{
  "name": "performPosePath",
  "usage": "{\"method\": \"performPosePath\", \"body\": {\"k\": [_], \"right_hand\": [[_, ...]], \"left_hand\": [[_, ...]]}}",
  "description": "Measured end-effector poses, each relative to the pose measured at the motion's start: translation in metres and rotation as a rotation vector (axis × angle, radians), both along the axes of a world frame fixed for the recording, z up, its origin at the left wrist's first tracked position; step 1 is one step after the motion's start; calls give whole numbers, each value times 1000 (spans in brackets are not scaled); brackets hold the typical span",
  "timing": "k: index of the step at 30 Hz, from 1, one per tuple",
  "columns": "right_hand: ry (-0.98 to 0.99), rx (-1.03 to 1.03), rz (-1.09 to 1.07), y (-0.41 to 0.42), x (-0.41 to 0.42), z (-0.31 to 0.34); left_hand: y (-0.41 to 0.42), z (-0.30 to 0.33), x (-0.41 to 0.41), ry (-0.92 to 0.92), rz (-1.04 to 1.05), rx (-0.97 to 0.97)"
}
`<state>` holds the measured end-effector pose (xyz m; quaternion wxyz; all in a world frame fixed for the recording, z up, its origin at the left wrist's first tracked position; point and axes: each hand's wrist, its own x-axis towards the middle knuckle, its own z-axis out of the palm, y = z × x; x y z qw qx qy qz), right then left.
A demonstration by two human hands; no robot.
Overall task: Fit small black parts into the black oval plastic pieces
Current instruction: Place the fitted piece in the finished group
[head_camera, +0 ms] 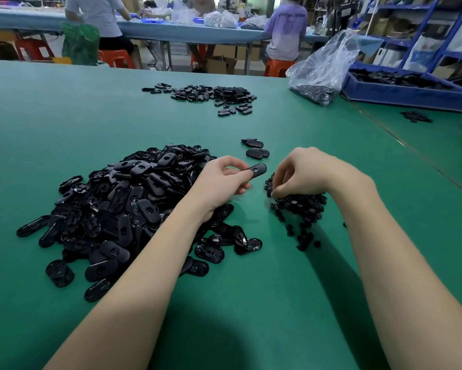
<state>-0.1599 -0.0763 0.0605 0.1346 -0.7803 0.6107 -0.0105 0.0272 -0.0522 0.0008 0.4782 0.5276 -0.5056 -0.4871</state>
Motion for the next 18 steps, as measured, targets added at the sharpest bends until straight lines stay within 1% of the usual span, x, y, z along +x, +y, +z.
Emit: {"method": "performPosePath", "body": {"k": [2, 4, 9, 13, 16, 18], "right_hand": [[61, 55, -18, 1, 2, -3], [68, 85, -28, 1, 3, -7], [52, 63, -36, -2, 6, -15], [78, 16, -3, -3, 8, -18], [40, -42, 32, -2, 11, -19], [-48, -56, 42, -1, 10, -16]], "left_hand": [[-1, -1, 0, -2, 3, 3], [-1, -2, 1, -10, 3, 4], [-3, -4, 1, -1, 24, -3], [-3, -4, 2, 15, 33, 0], [-2, -3, 2, 34, 43, -4], [-1, -2, 3, 43, 61, -5]]}}
